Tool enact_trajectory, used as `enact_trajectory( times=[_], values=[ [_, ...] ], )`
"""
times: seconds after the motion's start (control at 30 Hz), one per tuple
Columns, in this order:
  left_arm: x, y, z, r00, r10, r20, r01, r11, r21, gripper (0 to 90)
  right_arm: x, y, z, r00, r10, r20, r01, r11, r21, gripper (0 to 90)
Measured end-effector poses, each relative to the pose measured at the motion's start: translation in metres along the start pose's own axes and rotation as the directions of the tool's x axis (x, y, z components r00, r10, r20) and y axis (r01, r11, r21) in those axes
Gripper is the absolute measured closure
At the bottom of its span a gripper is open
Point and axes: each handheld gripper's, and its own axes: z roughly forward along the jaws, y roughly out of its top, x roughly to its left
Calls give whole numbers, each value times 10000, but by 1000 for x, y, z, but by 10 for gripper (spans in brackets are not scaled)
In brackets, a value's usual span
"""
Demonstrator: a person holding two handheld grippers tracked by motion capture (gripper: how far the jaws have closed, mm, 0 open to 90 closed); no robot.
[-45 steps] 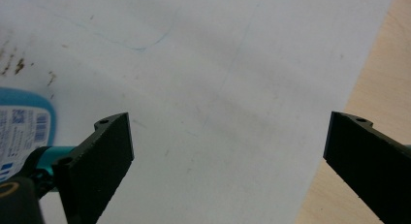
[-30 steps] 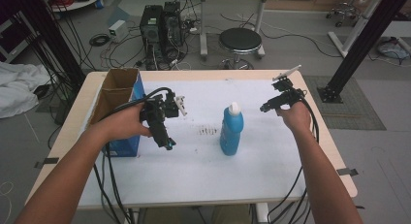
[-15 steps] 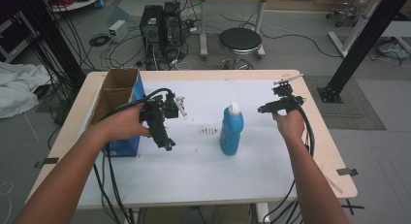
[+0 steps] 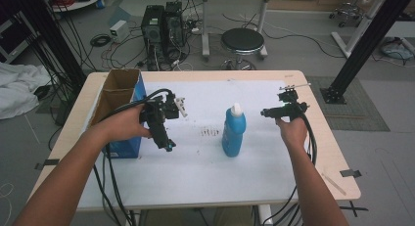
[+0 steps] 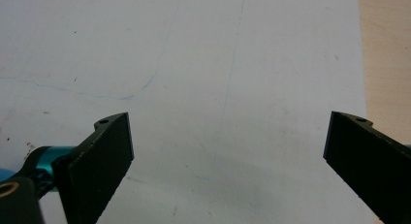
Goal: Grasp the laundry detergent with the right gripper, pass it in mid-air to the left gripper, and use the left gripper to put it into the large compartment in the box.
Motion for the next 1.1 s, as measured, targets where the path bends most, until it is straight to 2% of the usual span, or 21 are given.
enact_trajectory(
  times=[0.2, 0.5, 0.8, 0.93, 1.1],
  values=[
    [1, -2, 0, 10000, 3, -12, -3, 10000, -1, 21, 3, -9, -2, 10000, 31, 37, -29, 9976, -687, 28],
    [1, -3, 1, 10000, 7, -22, -7, 10000, 21, 21, 6, -23, -4, 9999, 52, 107, -31, 9835, -1810, 28],
    [0, -1, 2, 10000, 11, -45, -11, 10000, -10, 21, 8, -29, -4, 9998, 189, -16, -187, 9697, -2435, 28],
    [1, -2, 2, 10000, 22, -31, -22, 10000, -58, 21, 12, -33, -6, 10000, 77, -57, -90, 9547, -2974, 28],
    [0, -3, 2, 10000, 7, -37, -8, 9999, -139, 21, 14, -43, -7, 9999, 171, 17, -155, 9394, -3424, 28]
  ],
)
